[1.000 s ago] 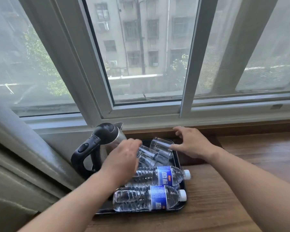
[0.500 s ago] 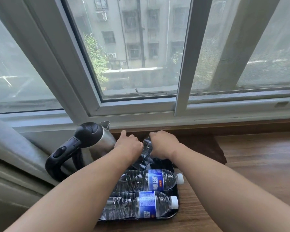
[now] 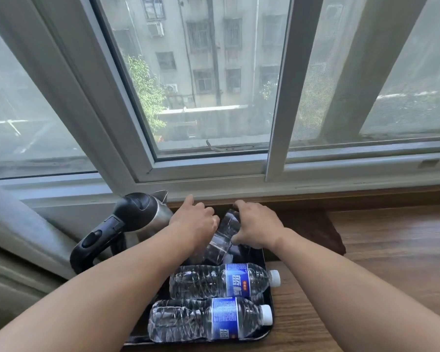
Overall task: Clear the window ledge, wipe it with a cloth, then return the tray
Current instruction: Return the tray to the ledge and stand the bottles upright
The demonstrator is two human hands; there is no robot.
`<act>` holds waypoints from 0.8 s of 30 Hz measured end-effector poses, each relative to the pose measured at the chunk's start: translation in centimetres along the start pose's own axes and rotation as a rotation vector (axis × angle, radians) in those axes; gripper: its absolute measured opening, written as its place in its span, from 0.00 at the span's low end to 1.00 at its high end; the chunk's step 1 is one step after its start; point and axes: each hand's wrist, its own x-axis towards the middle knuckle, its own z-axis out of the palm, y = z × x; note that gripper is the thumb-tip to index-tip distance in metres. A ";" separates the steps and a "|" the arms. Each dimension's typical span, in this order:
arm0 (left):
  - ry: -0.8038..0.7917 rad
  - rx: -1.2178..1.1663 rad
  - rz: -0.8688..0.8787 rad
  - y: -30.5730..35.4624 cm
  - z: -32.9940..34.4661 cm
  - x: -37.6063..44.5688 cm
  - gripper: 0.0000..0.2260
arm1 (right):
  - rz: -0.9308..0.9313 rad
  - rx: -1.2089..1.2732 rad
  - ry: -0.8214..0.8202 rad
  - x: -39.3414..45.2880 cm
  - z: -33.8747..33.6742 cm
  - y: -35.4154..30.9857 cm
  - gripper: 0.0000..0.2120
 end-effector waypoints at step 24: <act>0.046 -0.198 -0.163 0.8 0.4 1.4 0.32 | -0.057 0.272 0.141 -2.8 2.4 1.8 0.36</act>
